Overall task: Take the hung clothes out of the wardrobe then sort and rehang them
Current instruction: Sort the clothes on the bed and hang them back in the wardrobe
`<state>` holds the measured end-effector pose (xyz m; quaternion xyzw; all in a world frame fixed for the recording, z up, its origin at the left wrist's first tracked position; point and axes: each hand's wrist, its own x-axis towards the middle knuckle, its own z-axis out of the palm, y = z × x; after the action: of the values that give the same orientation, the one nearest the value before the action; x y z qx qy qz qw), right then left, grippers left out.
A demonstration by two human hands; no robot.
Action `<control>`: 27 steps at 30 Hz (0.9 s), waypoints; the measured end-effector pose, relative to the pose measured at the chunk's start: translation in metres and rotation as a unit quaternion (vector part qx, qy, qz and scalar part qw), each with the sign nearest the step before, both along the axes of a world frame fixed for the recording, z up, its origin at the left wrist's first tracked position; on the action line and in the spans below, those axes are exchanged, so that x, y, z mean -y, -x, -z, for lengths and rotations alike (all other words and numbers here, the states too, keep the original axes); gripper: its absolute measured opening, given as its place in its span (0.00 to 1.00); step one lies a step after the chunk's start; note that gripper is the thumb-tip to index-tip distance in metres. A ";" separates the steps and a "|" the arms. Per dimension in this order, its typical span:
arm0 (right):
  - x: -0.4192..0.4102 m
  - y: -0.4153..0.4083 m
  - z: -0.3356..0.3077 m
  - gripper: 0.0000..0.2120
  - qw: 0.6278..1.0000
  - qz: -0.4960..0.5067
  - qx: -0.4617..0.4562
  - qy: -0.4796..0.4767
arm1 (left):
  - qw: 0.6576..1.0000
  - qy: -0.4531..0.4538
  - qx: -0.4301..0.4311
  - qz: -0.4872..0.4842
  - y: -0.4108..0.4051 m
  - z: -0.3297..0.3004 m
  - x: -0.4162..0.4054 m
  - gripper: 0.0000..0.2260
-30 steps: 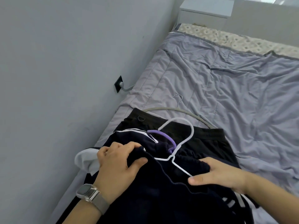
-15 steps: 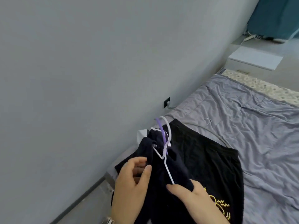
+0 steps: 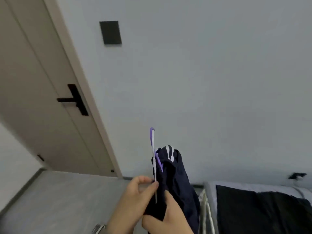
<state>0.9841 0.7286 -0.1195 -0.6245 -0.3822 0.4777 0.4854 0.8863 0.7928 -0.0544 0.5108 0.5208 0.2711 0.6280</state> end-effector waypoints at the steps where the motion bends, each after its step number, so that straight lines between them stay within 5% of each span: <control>1: -0.005 0.031 -0.029 0.33 0.997 -0.072 -0.029 0.001 | 1.000 0.019 0.008 -0.023 0.028 -0.002 -0.003 0.08; 3: -0.021 0.080 -0.063 0.26 0.993 -0.111 -0.017 0.031 | 0.998 0.026 0.028 -0.042 0.082 -0.005 -0.009 0.09; 7: -0.032 0.170 -0.075 0.37 0.975 -0.214 0.005 0.062 | 0.994 -0.024 0.027 -0.108 0.185 -0.019 -0.006 0.07; 12: -0.035 0.247 -0.081 0.07 0.962 -0.271 0.012 0.027 | 0.983 -0.048 0.017 -0.175 0.278 -0.027 0.010 0.07; 16: -0.032 0.283 -0.092 0.05 0.954 -0.288 -0.014 0.075 | 0.966 -0.082 0.013 -0.246 0.319 -0.029 0.032 0.08; 27: 0.014 0.353 -0.105 0.13 0.859 -0.504 0.012 0.083 | 0.814 -0.129 -0.035 -0.565 0.375 -0.028 0.162 0.09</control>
<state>0.6308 0.7147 -0.0149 -0.3902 -0.6097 0.6795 0.1197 0.5117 0.6307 -0.0266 0.2116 0.6999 0.6249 0.2737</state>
